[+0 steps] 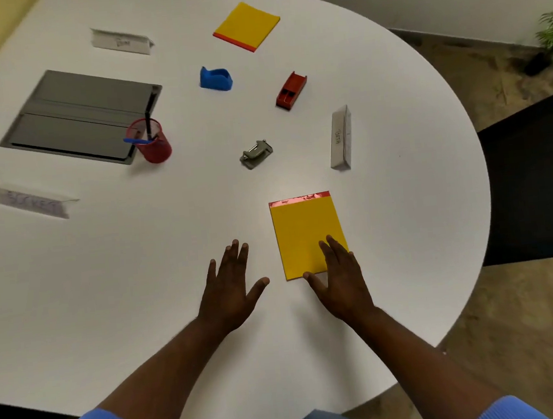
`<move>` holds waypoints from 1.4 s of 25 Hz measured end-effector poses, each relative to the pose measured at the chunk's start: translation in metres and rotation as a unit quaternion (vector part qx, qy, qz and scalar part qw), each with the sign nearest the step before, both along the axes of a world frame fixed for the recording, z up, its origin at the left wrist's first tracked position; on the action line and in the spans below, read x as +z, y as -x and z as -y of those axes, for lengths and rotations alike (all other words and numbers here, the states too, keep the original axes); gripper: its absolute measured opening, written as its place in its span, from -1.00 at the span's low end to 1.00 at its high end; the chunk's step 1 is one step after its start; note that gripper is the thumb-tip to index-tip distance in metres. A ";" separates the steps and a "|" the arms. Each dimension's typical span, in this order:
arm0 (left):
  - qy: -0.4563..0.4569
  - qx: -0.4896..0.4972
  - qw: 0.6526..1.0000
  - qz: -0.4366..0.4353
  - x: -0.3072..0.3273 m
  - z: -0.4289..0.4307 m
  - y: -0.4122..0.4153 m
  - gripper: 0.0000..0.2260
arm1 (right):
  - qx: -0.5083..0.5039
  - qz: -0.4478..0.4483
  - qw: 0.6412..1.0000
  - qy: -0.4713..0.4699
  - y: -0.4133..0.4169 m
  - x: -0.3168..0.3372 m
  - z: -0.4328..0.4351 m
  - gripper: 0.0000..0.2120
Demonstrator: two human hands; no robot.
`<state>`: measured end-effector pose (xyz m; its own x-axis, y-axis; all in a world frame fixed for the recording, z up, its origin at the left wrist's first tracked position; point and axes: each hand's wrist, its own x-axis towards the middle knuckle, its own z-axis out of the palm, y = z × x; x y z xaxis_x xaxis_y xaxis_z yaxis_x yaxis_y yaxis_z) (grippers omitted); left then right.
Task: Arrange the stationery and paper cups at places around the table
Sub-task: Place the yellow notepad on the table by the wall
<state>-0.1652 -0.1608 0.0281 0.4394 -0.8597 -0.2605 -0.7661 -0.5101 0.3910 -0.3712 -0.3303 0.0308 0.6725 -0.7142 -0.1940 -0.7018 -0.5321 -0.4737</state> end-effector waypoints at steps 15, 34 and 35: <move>-0.013 0.141 0.976 -0.163 -0.059 0.124 0.031 -0.23 | -0.142 0.000 0.983 -0.113 -0.013 -0.069 0.084 -0.28; 0.062 0.482 0.729 -0.482 -0.051 0.107 0.015 -0.71 | -0.180 -0.002 0.965 -0.191 -0.016 -0.063 0.070 -0.38; 0.063 0.476 0.732 -0.484 -0.049 0.100 0.014 -0.71 | -0.182 0.002 0.964 -0.193 -0.016 -0.061 0.066 -0.40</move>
<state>-0.1794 -0.2610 -0.0209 0.5173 -0.3288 -0.7901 0.5788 -0.5457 0.6060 -0.3549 -0.3959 -0.0306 0.3926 -0.7782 -0.4901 -0.8067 -0.0355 -0.5899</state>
